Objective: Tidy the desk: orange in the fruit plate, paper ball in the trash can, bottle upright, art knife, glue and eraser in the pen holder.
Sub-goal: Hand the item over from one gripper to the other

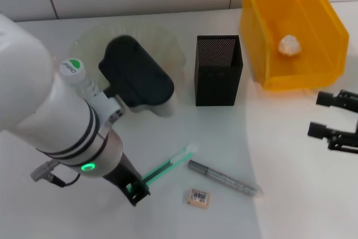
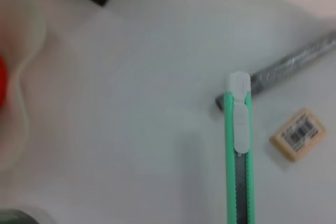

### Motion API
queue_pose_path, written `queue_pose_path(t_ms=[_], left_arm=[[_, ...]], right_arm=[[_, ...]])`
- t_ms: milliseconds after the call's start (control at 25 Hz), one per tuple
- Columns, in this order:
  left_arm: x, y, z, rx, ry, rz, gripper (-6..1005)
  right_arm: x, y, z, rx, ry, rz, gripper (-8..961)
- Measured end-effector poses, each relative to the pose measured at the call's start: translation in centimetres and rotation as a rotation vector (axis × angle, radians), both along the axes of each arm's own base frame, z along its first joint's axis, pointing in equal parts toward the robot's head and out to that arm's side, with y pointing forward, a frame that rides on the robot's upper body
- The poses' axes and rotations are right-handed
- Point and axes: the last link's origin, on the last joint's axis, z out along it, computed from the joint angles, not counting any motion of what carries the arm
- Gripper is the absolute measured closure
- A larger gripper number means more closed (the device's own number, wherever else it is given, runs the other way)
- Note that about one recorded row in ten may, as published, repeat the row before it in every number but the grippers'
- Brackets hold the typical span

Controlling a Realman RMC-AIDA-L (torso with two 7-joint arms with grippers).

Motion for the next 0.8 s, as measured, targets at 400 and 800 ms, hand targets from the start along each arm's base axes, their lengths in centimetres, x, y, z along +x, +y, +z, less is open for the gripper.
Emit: queue_pose_path(t_ms=[400,800], left_arm=[[4.1,-0.1,1.9,0.147,-0.275,-0.200,818],[5.4,-0.2,3.3,0.112,-0.730,-0.437,818]], right_arm=[[-1.0,-1.1,1.3,0.168,0.225,0.070,159],[-1.5,-2.2,2.5,0.154,0.242,0.166,159]])
